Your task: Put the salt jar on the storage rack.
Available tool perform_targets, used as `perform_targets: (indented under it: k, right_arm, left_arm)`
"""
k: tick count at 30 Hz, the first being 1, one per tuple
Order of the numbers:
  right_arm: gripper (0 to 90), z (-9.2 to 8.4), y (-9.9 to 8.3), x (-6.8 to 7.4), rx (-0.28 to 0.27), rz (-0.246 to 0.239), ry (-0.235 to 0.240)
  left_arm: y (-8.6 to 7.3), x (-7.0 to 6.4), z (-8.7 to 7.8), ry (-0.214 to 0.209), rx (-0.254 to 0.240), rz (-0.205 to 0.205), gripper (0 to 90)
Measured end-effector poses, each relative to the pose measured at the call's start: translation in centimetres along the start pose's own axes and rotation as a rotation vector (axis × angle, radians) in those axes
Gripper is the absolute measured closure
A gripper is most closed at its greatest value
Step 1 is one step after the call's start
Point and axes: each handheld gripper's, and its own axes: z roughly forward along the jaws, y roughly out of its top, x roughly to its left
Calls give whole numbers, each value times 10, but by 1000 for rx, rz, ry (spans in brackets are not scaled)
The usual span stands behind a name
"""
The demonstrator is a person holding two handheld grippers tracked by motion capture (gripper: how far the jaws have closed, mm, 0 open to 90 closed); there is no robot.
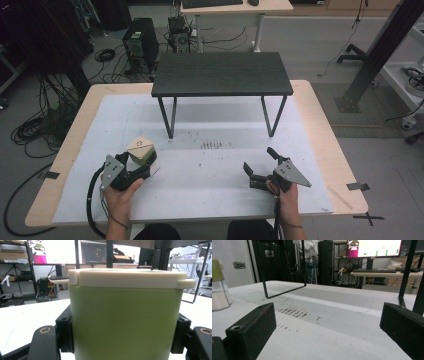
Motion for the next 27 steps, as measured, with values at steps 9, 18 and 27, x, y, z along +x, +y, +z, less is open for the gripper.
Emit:
perform_targets:
  k: [9,18,27]
  right_arm:
    - [1,0,0,0,-2,0,0]
    - [2,0,0,0,-2,3,0]
    - [1,0,0,-1,-5,7,0]
  left_arm:
    - [0,0,0,0,0,0,293]
    - [0,0,0,-1,-1,0,293]
    - [0,0,0,-1,0,0,293]
